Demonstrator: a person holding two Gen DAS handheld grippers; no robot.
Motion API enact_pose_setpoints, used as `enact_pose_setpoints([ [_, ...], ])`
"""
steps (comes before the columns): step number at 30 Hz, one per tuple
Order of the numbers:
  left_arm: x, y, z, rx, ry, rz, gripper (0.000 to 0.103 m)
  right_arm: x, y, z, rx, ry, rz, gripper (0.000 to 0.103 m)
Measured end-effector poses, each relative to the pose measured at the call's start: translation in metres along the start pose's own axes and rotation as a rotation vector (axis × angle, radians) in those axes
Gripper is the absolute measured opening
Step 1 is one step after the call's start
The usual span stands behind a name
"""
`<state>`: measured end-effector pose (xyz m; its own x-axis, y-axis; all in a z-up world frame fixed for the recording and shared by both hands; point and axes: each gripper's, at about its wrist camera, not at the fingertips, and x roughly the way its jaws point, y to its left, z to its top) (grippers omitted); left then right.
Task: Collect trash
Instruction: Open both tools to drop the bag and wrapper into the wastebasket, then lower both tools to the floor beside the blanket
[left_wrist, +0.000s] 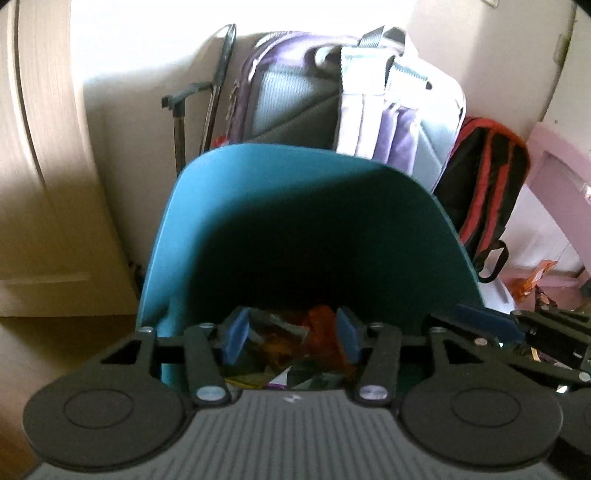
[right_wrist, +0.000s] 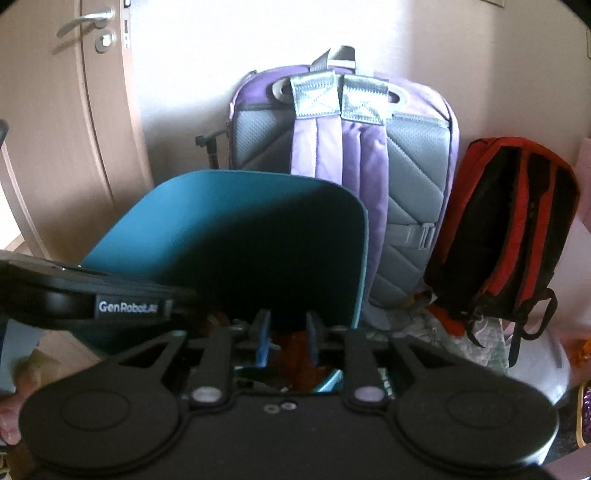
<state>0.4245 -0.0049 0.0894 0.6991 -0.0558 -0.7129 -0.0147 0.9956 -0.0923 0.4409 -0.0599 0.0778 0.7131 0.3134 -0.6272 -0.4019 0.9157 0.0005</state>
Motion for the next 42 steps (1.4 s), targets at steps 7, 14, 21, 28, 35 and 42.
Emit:
enact_pose_setpoints([
  [7,-0.046,-0.008,-0.011,0.012,-0.048,-0.012,0.052,-0.041,0.005,-0.003,-0.006,-0.032,0.025,0.043],
  [14,-0.101,-0.015,-0.037,0.030,-0.081,-0.004,0.052,-0.095,0.022,-0.016,-0.020,-0.064,0.039,0.055],
  [21,-0.140,-0.018,-0.074,0.052,-0.088,-0.010,0.052,-0.141,0.036,-0.039,-0.035,-0.085,0.064,0.065],
  [28,-0.153,-0.020,-0.118,0.068,-0.076,-0.028,0.062,-0.159,0.042,-0.074,-0.042,-0.072,0.097,0.076],
  [35,-0.132,-0.017,-0.171,0.058,-0.045,-0.036,0.086,-0.144,0.036,-0.125,-0.043,-0.007,0.099,0.088],
  [42,-0.059,-0.004,-0.224,0.002,0.097,0.015,0.089,-0.088,0.021,-0.191,-0.008,0.114,0.092,0.094],
])
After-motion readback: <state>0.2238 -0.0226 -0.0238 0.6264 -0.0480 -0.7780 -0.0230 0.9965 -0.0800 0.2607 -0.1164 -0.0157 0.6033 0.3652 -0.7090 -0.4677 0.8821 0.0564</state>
